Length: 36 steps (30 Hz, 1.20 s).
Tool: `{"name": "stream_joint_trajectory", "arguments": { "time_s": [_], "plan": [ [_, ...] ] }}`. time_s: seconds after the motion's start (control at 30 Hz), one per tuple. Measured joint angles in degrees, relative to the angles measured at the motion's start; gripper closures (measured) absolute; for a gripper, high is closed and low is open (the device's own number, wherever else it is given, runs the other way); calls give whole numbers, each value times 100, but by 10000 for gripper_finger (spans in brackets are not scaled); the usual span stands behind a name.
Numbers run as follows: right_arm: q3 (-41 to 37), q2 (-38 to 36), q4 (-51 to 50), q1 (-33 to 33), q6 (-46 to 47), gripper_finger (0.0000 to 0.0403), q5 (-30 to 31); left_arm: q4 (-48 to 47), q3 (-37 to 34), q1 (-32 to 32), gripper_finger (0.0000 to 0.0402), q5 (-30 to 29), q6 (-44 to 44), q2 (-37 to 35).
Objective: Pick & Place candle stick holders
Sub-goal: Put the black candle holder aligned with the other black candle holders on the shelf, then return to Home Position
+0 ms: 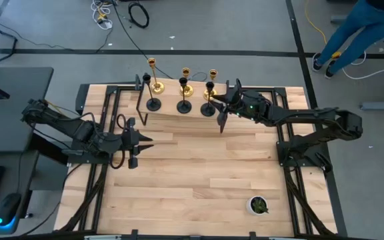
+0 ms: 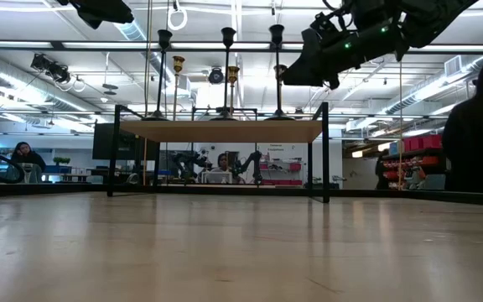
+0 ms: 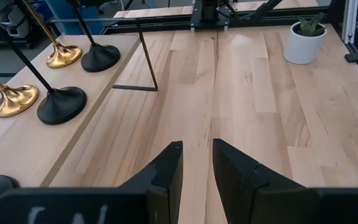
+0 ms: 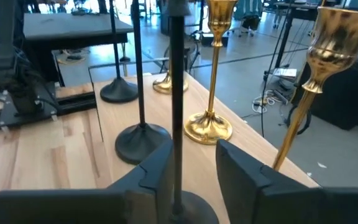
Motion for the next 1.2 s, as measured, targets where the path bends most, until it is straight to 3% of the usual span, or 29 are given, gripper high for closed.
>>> {"name": "stream_joint_trajectory", "arguments": {
  "time_s": [0.2,0.37,0.53,0.7,0.8,1.03,1.2],
  "plan": [
    [5,-564,-656,1,-68,267,-41,4,0,-2,310,-288,-21,0],
    [-231,-1453,-1324,7,55,266,-107,-55,0,6,310,-1082,46,-95],
    [-1294,-2398,-542,4,113,266,-394,-302,-6,72,310,-1413,145,-306],
    [-2363,-3196,287,7,243,266,-564,832,-816,316,319,-1662,998,-829],
    [-2735,-3606,327,4,330,266,-612,1856,-1663,662,329,-1321,1384,-1397],
    [-2946,-4426,148,15,477,266,-964,4012,-3560,1705,357,623,2100,-2794],
    [-3016,-4716,-238,13,561,266,-959,4396,-4344,2436,374,784,1828,-3425]
  ]
}}
